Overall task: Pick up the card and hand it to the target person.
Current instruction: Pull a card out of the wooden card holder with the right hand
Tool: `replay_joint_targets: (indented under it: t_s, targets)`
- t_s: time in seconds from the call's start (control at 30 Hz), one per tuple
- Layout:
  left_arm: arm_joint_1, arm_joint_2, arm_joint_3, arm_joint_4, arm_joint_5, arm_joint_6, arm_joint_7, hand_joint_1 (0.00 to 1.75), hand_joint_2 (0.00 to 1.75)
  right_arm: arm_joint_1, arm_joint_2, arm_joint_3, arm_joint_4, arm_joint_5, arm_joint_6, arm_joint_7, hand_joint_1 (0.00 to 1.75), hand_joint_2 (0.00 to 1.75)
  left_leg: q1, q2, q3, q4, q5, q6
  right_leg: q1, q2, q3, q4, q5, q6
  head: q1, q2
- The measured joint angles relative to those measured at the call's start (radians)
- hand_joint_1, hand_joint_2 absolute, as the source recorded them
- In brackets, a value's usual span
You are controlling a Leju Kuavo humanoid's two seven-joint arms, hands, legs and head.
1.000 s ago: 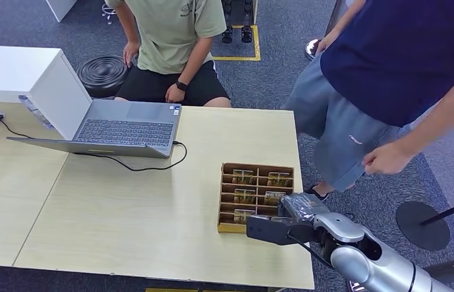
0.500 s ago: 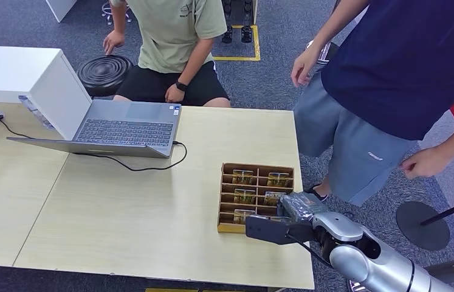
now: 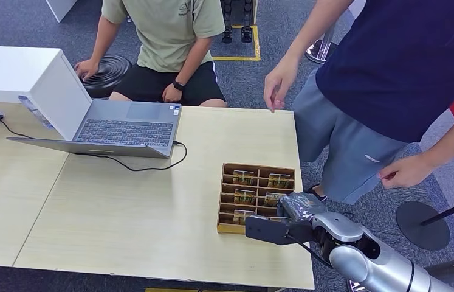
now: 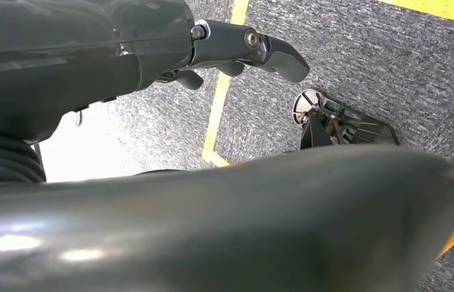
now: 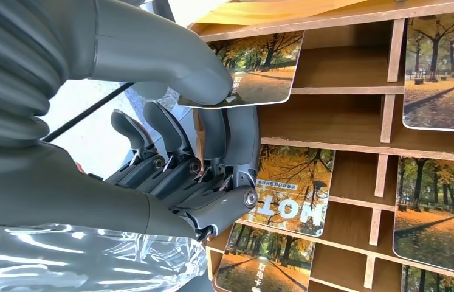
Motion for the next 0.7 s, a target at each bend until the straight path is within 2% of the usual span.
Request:
replay_joint_targets:
  t_s: [0.03,0.17,0.4,0.7]
  targets:
    - [0.0,0.0,0.0,0.0,0.0,0.0,0.0,0.0,0.0,-0.001,0.0,0.001,0.0,0.001,-0.001,0.0,1.48,1.75,0.0,0.0,0.0,0.0,0.0,0.0,0.0,0.0,0.0,0.0,0.0,0.0,0.0,0.0]
    - [0.0,0.0,-0.001,0.0,-0.005,-0.001,-0.007,0.0,1.75,-0.004,0.0,0.009,0.0,0.002,-0.014,0.0,1.42,1.75,0.0,0.0,0.0,0.0,0.0,0.0,0.0,0.0,0.0,0.0,0.0,0.0,0.0,0.0]
    - [-0.001,0.003,-0.015,0.0,-0.011,-0.001,-0.008,0.0,1.75,-0.011,-0.001,0.018,0.002,0.02,-0.045,0.0,1.41,1.75,0.0,0.0,0.0,0.0,0.0,0.0,0.0,0.0,0.0,0.0,0.0,0.0,0.0,0.0]
    - [0.0,0.003,-0.017,0.0,0.034,0.017,-0.021,0.0,1.75,-0.079,-0.026,-0.019,-0.085,0.24,-0.194,0.0,1.41,1.75,0.0,0.0,0.0,0.0,0.0,0.0,0.0,0.0,0.0,0.0,0.0,0.0,0.0,0.0]
